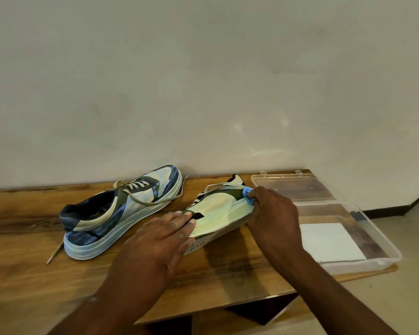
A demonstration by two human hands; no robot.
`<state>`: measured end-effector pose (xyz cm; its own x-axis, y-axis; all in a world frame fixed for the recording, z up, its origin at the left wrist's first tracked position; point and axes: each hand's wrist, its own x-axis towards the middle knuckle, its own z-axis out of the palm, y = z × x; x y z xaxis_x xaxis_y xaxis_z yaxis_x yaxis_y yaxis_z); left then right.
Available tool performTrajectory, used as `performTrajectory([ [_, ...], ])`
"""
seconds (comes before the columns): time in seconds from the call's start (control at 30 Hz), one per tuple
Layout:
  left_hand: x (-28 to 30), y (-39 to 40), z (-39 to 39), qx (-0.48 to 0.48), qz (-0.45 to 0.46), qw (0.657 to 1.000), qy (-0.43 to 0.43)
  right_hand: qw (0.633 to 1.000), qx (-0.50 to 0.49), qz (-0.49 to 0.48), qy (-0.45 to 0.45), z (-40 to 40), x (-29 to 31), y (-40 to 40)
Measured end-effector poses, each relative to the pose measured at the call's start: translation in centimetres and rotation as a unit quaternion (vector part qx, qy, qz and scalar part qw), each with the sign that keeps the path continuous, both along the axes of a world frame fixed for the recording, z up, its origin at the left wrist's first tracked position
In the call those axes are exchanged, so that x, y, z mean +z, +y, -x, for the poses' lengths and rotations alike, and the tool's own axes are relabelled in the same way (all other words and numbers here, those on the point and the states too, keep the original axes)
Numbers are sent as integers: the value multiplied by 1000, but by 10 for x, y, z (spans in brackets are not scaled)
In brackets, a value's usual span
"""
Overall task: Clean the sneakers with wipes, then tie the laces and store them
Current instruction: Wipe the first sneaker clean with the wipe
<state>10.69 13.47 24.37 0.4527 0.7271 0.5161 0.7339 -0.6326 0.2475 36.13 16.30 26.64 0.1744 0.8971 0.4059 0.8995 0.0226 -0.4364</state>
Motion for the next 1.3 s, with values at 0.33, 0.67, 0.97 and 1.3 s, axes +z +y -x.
performTrajectory([
  [0.33,23,-8,11,51,-29,997,-50,997,75,14,28,14,8,-9],
  [0.67,27,-8,-10,125,-1,988,93,991,124,40,-29,34,6,-34],
  [0.97,26,3,0,129,49,985,102,984,168,-9,-62,30,-17,-48],
  [1.3,26,2,-1,129,73,986,79,995,65,-40,62,19,-29,-31],
])
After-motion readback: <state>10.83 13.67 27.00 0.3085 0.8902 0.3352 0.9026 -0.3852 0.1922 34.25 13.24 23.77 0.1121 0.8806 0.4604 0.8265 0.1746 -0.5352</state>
